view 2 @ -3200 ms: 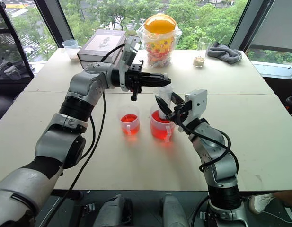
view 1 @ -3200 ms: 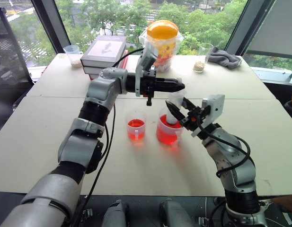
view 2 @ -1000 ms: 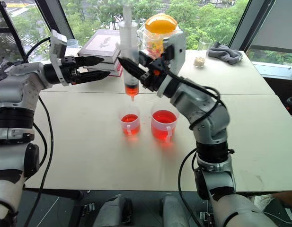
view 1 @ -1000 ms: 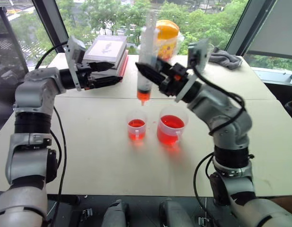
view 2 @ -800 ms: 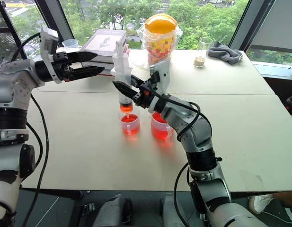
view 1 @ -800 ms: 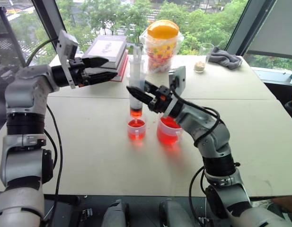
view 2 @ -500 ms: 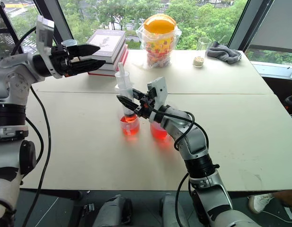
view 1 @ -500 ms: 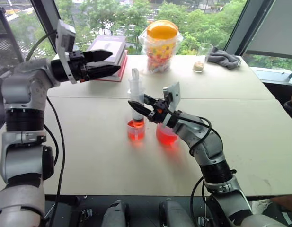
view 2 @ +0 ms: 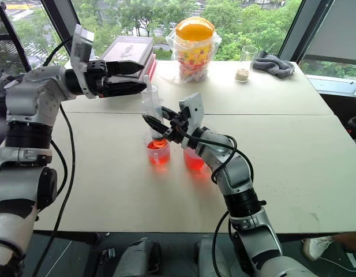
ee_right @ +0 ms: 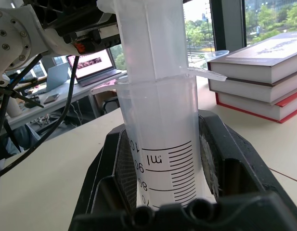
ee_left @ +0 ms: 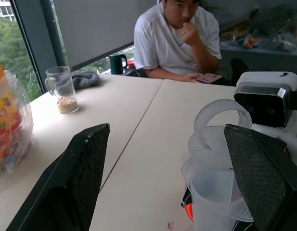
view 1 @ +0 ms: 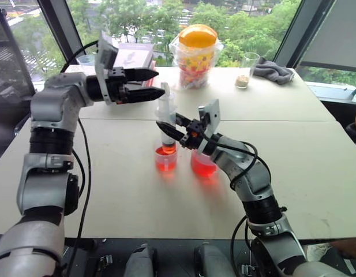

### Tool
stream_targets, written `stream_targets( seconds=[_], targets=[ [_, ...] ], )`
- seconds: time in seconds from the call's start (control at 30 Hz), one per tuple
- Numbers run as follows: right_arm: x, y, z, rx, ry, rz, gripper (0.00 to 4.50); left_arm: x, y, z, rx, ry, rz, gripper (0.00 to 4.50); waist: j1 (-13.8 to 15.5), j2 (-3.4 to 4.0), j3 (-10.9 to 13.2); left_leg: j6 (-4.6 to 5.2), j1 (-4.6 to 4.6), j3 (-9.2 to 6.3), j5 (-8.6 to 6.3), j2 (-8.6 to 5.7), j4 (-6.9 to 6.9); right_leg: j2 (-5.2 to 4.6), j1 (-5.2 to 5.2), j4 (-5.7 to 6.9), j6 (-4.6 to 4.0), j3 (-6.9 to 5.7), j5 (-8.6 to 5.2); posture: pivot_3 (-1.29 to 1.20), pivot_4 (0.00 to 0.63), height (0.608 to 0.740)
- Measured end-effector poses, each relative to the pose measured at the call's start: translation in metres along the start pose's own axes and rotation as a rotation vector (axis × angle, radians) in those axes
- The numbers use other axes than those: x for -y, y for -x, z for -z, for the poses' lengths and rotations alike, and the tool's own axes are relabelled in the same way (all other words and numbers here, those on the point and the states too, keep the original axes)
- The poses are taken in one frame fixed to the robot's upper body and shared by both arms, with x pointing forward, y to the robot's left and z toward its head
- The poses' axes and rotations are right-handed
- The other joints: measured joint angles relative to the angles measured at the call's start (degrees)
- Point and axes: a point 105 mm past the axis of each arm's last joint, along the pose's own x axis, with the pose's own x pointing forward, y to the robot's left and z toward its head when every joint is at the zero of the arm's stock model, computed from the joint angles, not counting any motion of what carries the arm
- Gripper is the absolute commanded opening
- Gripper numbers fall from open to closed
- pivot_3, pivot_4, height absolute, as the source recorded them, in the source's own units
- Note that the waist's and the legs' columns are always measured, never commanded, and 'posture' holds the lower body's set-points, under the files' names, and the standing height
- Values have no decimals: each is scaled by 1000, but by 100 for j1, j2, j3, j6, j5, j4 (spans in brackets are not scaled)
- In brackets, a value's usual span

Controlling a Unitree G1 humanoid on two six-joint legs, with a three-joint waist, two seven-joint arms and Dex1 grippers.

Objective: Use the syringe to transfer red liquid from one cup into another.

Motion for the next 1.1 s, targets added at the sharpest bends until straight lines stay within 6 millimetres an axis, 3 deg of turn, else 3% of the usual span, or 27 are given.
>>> stream_targets(
  seconds=[0.03,0.07,0.1,0.3,0.6,1.1],
  targets=[
    [0,0,0,0,1,1,1466,0,-4,-2,6,-5,10,3866,1,0,0,0,0,0,0,0,0,0,0,0,0,0,0,0,150,740],
    [0,0,0,1,0,3,1466,0,-5,-2,9,-8,13,3340,0,0,0,0,0,0,0,0,0,0,0,0,0,0,0,0,150,740],
    [1,0,-1,2,2,5,1466,0,-6,-2,13,-7,16,3151,0,0,0,0,0,0,0,0,0,0,0,0,0,0,0,0,150,740],
    [4,2,-1,3,4,24,1466,6,-17,0,34,13,77,104,-8,0,0,0,0,-1,0,0,0,1,0,0,0,0,0,0,150,740],
    [3,0,-4,-5,-1,19,1466,11,-16,-1,29,-3,100,40,-9,0,0,0,0,-1,0,0,0,0,0,0,0,1,0,0,150,740],
    [-2,-11,-27,-3,-48,-17,1466,15,-11,-5,8,-65,95,40,-6,0,0,0,0,-1,0,0,0,0,0,0,0,1,0,0,150,740]
  ],
)
